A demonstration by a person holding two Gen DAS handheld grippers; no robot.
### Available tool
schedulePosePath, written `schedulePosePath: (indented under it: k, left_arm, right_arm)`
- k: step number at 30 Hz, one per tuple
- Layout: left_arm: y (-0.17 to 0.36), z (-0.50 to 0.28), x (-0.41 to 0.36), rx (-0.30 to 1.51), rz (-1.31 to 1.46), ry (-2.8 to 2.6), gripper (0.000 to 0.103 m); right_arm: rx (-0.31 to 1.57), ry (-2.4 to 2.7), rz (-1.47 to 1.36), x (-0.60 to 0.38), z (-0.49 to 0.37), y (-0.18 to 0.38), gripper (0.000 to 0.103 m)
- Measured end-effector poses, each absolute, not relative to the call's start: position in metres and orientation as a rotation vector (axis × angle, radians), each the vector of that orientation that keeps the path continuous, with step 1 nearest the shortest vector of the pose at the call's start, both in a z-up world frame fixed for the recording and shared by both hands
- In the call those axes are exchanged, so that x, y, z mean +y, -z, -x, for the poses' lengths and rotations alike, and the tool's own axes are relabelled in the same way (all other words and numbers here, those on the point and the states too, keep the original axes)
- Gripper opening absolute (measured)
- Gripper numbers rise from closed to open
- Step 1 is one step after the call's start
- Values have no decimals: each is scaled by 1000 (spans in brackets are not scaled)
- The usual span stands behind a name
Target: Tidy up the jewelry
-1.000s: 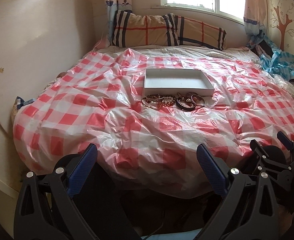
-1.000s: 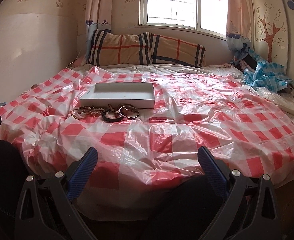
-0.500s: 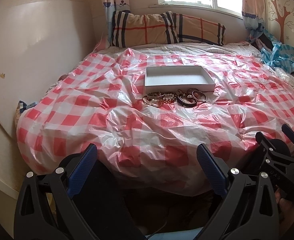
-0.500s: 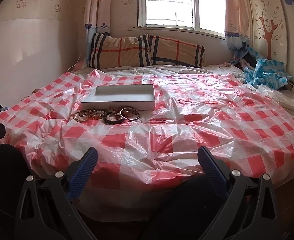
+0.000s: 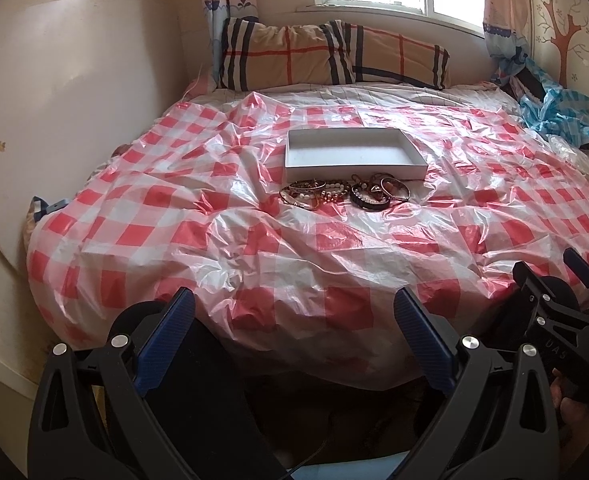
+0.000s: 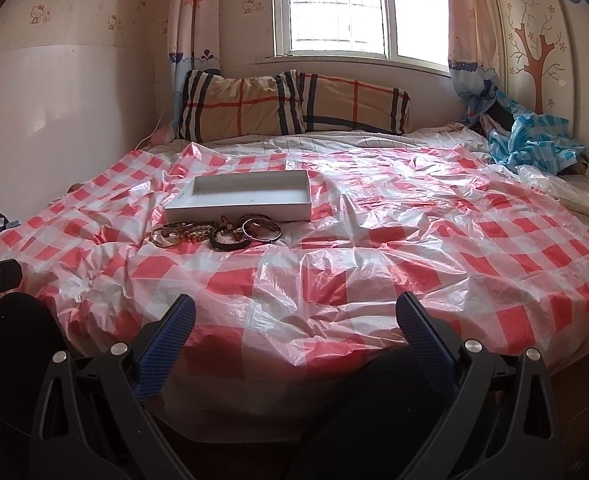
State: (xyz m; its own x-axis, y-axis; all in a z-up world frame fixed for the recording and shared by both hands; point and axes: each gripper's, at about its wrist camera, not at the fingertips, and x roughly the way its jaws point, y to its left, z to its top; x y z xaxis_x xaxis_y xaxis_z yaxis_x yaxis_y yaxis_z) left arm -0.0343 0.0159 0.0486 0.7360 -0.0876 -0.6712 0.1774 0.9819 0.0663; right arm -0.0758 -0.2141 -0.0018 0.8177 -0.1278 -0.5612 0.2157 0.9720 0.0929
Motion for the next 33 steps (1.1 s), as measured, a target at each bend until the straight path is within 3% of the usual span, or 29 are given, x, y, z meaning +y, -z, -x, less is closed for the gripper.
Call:
schedulePosePath:
  k: [33]
  left_arm:
    - [-34, 29, 22, 758, -130, 140, 96]
  right_arm:
    - [589, 178, -151, -212, 77, 2, 96]
